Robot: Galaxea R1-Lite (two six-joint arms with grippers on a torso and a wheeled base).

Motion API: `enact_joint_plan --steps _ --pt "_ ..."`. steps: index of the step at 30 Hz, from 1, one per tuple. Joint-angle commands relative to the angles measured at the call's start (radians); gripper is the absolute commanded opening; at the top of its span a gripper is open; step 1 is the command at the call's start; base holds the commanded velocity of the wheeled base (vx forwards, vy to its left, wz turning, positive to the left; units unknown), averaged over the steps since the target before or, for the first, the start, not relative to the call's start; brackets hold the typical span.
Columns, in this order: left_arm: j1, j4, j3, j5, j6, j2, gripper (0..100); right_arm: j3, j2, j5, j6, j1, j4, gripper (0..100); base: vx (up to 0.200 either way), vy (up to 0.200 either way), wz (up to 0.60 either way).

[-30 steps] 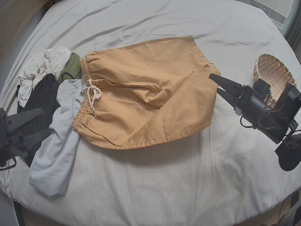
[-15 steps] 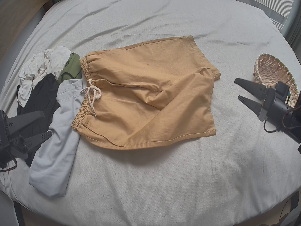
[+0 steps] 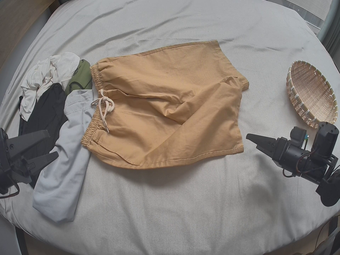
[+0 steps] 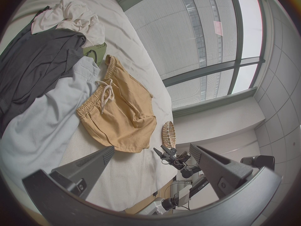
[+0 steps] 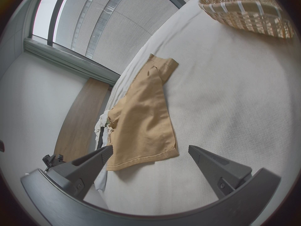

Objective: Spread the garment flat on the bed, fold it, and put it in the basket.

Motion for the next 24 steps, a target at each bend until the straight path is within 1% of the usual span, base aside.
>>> enact_joint_plan --steps 1,2,3,4,10,11,16,18,19,20,22,24 --pt "0.004 0.0 0.016 0.004 0.003 -0.002 100 0.003 0.183 -0.036 0.0 0.036 -0.096 100 0.0 0.0 0.0" --pt "0.004 0.0 0.016 0.004 0.003 -0.002 100 0.005 0.185 -0.036 0.0 0.036 -0.099 100 0.0 0.0 0.0" --pt "0.007 0.0 0.016 0.004 0.003 -0.002 100 0.002 0.22 -0.037 0.003 0.043 -0.144 100 0.0 0.0 0.0" --pt "0.007 0.0 0.016 0.004 0.002 -0.002 100 0.002 0.229 -0.039 0.003 0.046 -0.158 100 0.0 0.0 0.0" --pt "0.007 -0.011 0.016 0.004 0.002 -0.002 100 -0.006 0.243 -0.039 0.005 0.062 -0.17 100 0.0 0.0 0.0" --pt "0.006 -0.012 0.016 0.005 0.002 -0.002 100 -0.01 0.243 -0.039 0.005 0.062 -0.171 0 0.0 0.0 0.0" --pt "0.006 -0.012 0.022 0.01 0.005 0.007 100 -0.021 0.257 -0.039 0.006 0.057 -0.173 0 0.0 0.0 0.0" --pt "0.006 -0.014 0.023 0.05 0.006 0.027 100 -0.021 0.268 -0.039 0.008 0.054 -0.173 0 0.0 0.0 0.0" --pt "0.006 -0.014 0.023 0.056 0.006 0.03 100 -0.021 0.268 -0.039 0.008 0.054 -0.173 0 0.0 0.0 0.0" --pt "0.006 -0.015 0.023 0.082 0.008 0.048 100 -0.018 0.268 -0.04 0.008 0.053 -0.174 0 0.0 0.0 0.0" --pt "0.006 -0.023 0.025 0.101 0.009 0.064 100 -0.015 0.266 -0.04 0.008 0.051 -0.185 0 0.0 0.0 0.0" --pt "0.007 -0.026 0.029 0.102 0.009 0.074 100 -0.007 0.262 -0.042 0.006 0.049 -0.199 0 0.0 0.0 0.0"
